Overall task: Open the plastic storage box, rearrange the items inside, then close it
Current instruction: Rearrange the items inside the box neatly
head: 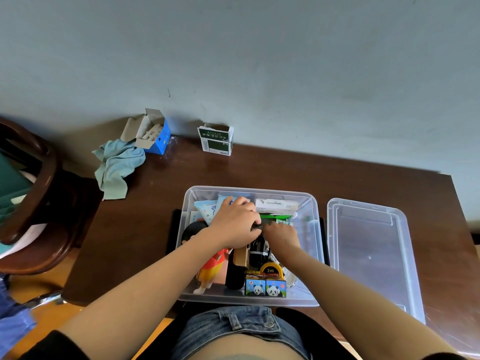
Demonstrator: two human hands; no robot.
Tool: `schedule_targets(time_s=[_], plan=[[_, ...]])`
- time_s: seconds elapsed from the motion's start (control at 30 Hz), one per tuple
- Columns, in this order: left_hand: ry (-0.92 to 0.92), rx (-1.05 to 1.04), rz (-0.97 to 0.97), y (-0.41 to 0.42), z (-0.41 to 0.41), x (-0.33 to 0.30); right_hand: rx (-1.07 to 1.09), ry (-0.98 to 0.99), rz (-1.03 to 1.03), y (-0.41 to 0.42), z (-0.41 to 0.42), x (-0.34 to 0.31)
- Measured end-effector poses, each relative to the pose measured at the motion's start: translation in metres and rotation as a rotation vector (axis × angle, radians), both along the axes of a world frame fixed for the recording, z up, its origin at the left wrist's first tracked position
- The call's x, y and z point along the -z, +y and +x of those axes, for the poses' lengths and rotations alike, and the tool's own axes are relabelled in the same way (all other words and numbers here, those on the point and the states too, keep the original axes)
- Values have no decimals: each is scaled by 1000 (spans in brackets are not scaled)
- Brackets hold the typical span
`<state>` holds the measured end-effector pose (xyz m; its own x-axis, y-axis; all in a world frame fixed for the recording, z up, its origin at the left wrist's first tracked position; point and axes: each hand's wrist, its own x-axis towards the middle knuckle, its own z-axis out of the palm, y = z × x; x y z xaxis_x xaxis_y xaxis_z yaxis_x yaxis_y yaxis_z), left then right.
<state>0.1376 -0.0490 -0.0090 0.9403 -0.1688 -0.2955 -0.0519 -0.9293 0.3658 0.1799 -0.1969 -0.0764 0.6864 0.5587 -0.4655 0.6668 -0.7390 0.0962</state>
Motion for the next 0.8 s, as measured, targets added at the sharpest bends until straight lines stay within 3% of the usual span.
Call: schedule_targets(time_s=[0.17, 0.5, 0.67, 0.8], plan=[[6, 1, 6, 0, 0, 0, 5, 32, -67, -7, 1, 1], [-10, 5, -5, 1, -2, 0, 226, 51, -82, -10, 14, -2], [-12, 7, 2, 0, -1, 0, 45, 50, 97, -4, 8, 2], [2, 5, 4, 0, 0, -1, -16, 54, 55, 4, 4, 5]])
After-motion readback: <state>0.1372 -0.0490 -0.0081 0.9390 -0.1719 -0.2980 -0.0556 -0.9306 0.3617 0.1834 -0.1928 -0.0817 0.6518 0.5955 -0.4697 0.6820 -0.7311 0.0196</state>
